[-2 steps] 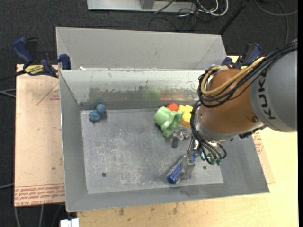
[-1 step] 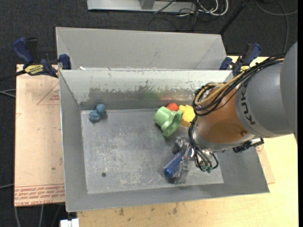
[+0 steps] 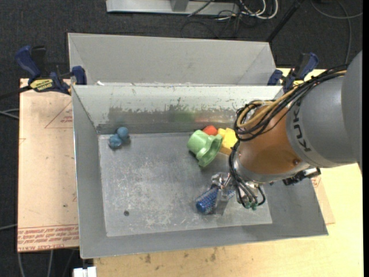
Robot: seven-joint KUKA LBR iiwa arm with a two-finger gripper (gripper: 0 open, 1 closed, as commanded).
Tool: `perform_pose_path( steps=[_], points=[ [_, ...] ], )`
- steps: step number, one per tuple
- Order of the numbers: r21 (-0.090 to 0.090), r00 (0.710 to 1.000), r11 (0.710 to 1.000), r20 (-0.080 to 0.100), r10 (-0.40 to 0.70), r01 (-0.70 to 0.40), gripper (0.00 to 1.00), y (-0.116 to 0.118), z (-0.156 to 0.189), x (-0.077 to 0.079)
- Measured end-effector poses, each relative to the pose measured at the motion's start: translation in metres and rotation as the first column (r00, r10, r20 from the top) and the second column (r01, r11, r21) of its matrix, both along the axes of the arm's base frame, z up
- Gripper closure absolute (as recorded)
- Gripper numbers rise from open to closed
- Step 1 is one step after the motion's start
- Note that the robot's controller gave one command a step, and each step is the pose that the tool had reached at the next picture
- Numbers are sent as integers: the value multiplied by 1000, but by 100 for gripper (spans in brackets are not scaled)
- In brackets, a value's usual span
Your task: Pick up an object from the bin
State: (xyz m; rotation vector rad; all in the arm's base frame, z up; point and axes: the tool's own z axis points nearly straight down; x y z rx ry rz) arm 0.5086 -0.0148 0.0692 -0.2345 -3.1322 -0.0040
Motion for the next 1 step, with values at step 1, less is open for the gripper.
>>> perform_pose_path(
  steps=[1],
  points=[
    [-1,1000,1000,7,1,-1,100,20,138,2]
  ],
)
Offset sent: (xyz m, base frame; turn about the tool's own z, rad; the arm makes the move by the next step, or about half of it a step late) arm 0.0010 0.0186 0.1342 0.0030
